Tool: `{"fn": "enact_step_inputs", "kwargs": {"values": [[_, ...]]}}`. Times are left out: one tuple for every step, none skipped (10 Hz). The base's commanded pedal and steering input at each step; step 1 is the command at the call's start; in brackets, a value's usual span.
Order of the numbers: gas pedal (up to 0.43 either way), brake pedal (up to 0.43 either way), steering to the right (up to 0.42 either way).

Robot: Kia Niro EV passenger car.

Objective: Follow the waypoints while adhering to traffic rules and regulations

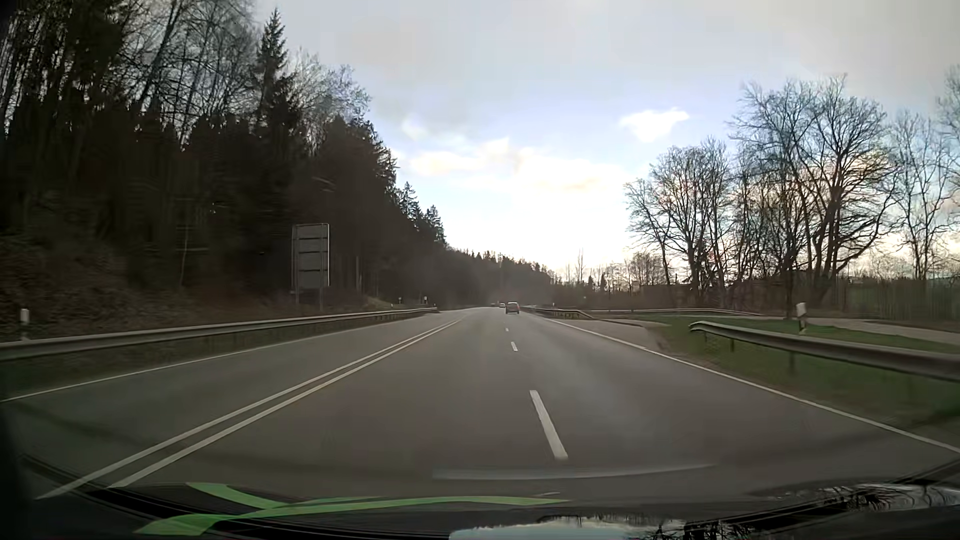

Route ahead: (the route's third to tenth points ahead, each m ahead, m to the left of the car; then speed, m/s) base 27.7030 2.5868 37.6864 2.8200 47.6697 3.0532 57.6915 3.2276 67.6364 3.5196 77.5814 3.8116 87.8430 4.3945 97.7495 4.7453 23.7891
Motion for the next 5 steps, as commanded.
{"fn": "enact_step_inputs", "kwargs": {"values": [[0.189, 0.0, -0.002], [0.177, 0.0, -0.002], [0.177, 0.0, -0.001], [0.177, 0.0, -0.002], [0.177, 0.0, -0.002]]}}
